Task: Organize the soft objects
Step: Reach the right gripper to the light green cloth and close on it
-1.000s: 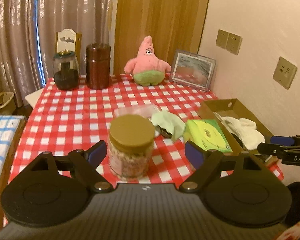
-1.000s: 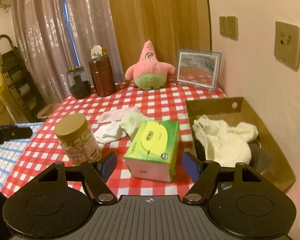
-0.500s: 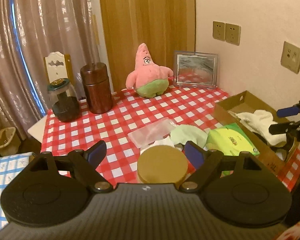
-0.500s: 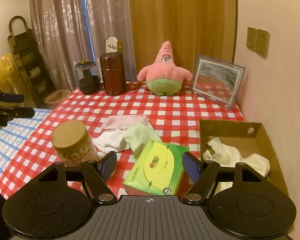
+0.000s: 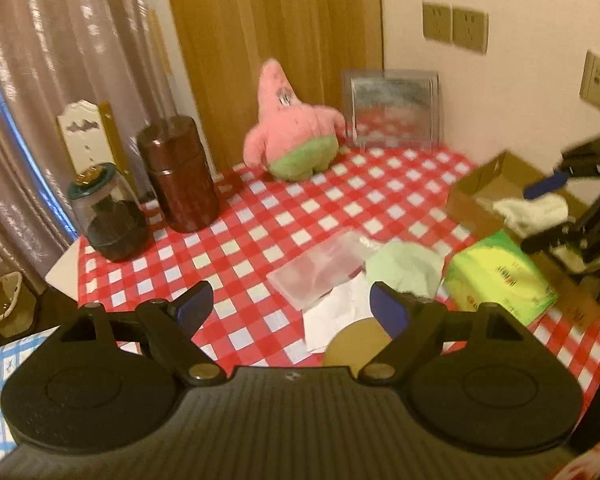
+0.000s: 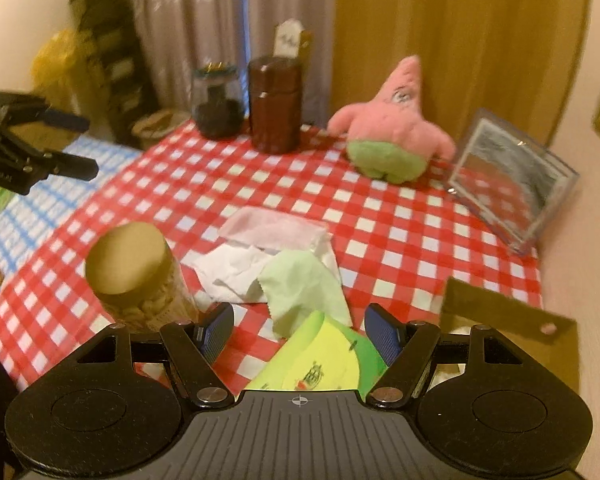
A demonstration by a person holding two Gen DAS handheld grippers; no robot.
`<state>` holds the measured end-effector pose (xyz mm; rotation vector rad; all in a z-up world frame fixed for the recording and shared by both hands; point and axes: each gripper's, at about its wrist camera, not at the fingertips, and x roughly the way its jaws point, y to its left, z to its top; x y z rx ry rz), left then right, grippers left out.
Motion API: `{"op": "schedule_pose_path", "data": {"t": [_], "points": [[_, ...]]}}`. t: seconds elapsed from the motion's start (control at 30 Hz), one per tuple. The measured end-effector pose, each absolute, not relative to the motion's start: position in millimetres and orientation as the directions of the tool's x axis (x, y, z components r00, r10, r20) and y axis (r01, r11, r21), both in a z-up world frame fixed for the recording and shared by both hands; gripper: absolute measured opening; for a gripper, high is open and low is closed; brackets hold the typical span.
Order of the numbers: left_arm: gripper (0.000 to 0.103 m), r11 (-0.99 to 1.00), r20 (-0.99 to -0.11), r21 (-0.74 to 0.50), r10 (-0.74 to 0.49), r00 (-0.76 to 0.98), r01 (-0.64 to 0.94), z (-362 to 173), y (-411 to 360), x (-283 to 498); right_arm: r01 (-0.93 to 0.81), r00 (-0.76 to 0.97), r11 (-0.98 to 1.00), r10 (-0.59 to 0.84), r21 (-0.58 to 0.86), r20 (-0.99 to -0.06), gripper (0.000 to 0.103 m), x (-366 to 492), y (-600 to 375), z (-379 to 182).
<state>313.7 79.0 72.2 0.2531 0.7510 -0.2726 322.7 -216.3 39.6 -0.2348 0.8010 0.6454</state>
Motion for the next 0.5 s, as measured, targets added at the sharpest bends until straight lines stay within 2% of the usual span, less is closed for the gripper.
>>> {"op": "schedule_pose_path", "data": {"t": [0.2,0.5], "points": [[0.084,0.918,-0.751,0.109,-0.177,0.637,0.383,51.0,84.7,359.3,-0.682,0.451,0.731,0.441,0.02,-0.776,0.072,370.1,-203.1,22.2],[0.084,0.898,-0.79,0.079,-0.209,0.577,0.433,19.5,71.8,410.0,-0.75,0.315,0.658,0.439,0.063,-0.842,0.072,426.4,-172.2,-15.3]]}}
